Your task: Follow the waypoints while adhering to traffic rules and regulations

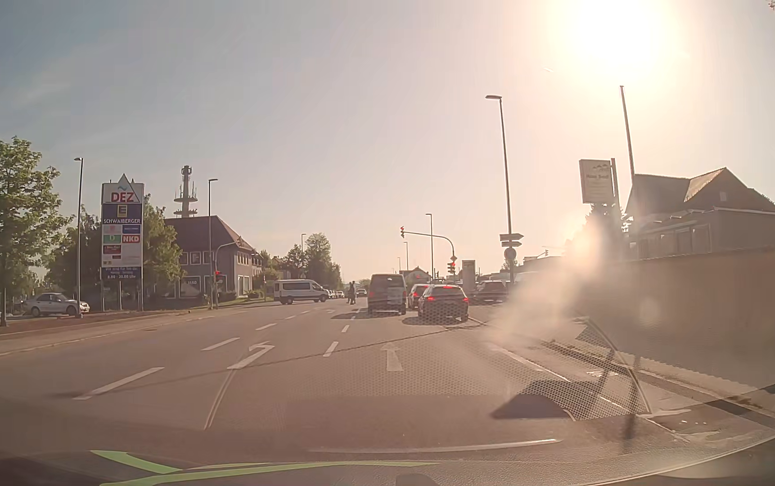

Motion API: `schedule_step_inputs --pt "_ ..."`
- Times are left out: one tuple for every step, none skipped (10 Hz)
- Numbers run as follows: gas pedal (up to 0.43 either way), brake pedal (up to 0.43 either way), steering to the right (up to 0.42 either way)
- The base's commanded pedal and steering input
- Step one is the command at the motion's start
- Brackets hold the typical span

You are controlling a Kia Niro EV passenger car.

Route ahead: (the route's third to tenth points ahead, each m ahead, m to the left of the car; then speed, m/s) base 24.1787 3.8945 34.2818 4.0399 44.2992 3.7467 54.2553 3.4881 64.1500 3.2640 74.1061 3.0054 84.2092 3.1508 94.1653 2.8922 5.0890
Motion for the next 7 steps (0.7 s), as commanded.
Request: schedule_step_inputs --pt "0.059 0.0 -0.003" --pt "0.059 0.0 -0.003" --pt "0.059 0.0 -0.002" --pt "0.059 0.0 -0.003" --pt "0.059 0.0 -0.003" --pt "0.047 0.0 -0.003" --pt "0.02 0.0 -0.003"
